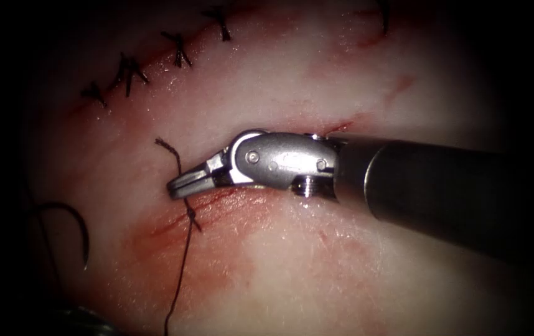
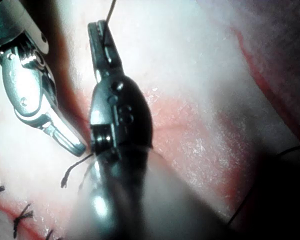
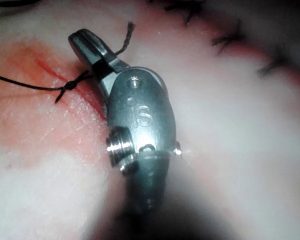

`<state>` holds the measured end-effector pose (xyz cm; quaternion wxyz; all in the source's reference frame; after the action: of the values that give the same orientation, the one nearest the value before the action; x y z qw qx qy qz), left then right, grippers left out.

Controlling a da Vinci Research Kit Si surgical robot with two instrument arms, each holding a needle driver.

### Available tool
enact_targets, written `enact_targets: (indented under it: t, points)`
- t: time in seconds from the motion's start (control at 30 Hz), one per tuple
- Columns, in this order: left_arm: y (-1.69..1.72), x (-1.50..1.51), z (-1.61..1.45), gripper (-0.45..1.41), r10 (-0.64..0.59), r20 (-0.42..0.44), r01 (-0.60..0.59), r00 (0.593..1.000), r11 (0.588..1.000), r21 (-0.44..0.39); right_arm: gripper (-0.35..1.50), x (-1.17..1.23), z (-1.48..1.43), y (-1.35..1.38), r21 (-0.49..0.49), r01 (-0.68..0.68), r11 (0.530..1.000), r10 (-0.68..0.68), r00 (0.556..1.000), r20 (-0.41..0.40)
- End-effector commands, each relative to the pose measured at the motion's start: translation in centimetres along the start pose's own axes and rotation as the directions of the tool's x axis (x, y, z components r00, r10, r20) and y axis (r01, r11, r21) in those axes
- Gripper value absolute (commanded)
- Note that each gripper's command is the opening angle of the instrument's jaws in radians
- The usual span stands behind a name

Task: Wound Closure
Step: Wrap right tool once counter-clockwise with suture

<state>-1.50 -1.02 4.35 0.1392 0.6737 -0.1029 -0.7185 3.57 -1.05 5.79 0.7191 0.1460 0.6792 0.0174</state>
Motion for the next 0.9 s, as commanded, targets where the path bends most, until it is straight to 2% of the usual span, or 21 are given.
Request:
enact_targets:
  t: [0.03, 0.37, 0.47, 0.53, 0.73, 0.9]
  points:
    - [-0.09, -0.06, 0.04, -0.45, 0.018, -0.002, -0.018, 1.000, 1.000, 0.008, -0.35, -0.10, 0.12, -0.03, 0.006, -0.003, 1.000, 0.003, 1.000, -0.012]
    - [-0.50, -0.06, 0.03, -0.45, 0.150, 0.025, -0.151, 0.988, 0.988, 0.015, -0.35, -0.27, 0.31, -0.18, 0.047, -0.027, 0.999, 0.031, 0.995, -0.096]
    - [-0.55, -0.08, 0.02, -0.45, 0.164, 0.012, -0.163, 0.986, 0.986, -0.018, -0.35, -0.30, 0.40, -0.21, 0.087, -0.012, 0.996, 0.024, 0.991, -0.132]
    - [-0.62, -0.10, 0.01, -0.45, 0.163, -0.002, -0.163, 0.987, 0.984, -0.073, -0.35, -0.32, 0.53, -0.23, 0.142, 0.012, 0.990, 0.012, 0.985, -0.171]
    - [-0.73, -0.17, -0.01, -0.45, 0.176, -0.016, -0.176, 0.984, 0.978, -0.110, -0.35, -0.30, 0.65, -0.26, 0.195, 0.040, 0.980, 0.001, 0.979, -0.205]
    - [-0.89, -0.39, -0.08, -0.45, 0.177, -0.027, -0.179, 0.984, 0.977, -0.118, -0.35, -0.26, 0.69, -0.29, 0.262, 0.064, 0.963, 0.002, 0.969, -0.247]
